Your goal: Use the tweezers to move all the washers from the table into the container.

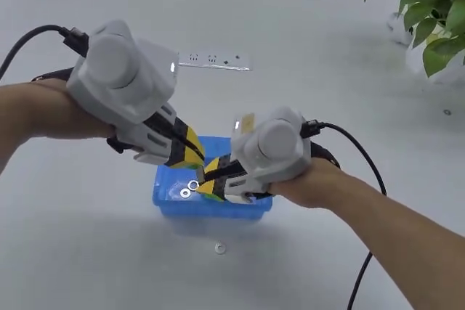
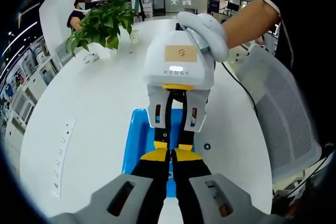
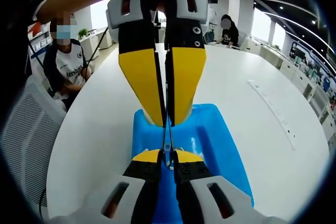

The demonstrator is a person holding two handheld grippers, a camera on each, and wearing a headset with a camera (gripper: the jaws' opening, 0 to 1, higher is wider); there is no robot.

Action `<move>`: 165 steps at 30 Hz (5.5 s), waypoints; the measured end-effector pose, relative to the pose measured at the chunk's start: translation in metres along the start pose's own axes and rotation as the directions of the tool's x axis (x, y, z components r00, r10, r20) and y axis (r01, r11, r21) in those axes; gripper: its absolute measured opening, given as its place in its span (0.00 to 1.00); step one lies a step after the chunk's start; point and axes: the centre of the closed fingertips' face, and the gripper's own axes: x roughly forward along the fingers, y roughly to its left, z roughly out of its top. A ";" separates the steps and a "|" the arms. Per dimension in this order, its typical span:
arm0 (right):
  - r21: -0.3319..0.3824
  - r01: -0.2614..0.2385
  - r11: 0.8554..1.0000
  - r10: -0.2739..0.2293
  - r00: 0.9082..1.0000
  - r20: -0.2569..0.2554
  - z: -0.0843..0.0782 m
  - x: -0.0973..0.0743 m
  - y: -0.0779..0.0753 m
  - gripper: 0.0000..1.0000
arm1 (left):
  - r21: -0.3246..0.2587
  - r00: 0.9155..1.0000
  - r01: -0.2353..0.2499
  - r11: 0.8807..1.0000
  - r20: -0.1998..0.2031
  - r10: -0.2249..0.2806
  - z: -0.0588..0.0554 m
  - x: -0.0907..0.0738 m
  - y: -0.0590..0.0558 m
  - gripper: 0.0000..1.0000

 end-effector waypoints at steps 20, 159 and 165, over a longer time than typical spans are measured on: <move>0.013 -0.012 1.000 0.013 1.000 -0.011 -0.003 0.003 0.000 0.11 | -0.005 1.000 0.004 1.000 0.002 -0.004 -0.003 0.002 0.002 0.06; 0.005 0.060 0.998 -0.060 0.998 -0.008 -0.033 -0.022 0.080 0.13 | 0.044 0.997 0.072 0.996 -0.018 -0.071 0.019 0.028 -0.084 0.06; 0.015 0.064 0.998 -0.064 0.998 -0.006 -0.033 -0.023 0.079 0.12 | 0.048 0.997 0.076 0.996 -0.023 -0.075 0.020 0.028 -0.082 0.06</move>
